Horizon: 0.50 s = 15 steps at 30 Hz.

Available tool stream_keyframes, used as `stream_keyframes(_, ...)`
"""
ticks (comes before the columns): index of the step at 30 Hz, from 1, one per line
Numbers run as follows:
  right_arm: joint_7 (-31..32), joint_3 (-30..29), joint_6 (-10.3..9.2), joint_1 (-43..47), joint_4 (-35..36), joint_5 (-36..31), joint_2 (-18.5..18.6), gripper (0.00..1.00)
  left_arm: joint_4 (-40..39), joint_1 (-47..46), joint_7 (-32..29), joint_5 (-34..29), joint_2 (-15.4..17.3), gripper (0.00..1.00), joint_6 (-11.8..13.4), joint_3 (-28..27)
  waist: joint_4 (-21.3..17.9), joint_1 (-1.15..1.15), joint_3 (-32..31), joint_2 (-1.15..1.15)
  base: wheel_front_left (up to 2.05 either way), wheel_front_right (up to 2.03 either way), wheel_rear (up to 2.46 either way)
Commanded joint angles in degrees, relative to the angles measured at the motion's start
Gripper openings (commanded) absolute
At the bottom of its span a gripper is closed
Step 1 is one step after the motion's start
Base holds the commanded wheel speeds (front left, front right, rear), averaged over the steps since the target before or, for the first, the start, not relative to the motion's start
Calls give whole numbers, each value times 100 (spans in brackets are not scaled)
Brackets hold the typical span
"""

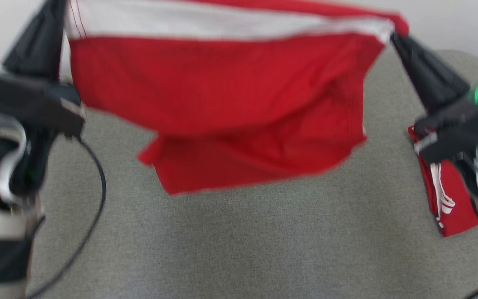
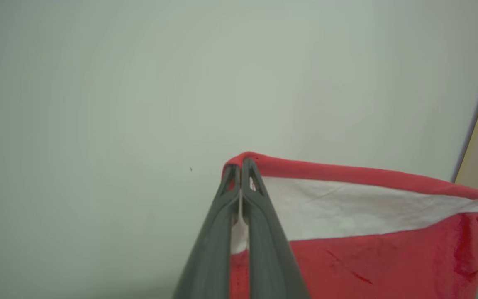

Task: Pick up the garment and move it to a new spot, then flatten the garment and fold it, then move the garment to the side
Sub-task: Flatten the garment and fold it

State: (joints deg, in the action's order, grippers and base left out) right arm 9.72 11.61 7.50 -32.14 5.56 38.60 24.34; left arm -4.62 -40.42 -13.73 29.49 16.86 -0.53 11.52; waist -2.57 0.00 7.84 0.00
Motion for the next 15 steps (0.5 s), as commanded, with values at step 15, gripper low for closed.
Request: stream_keyframes(15,-2184,1377,-8,-4238,-4002,-549,-352,0,4070,-3788,1886,-591,-611,0,-173,57,178,0,1467,0,0,0,0)
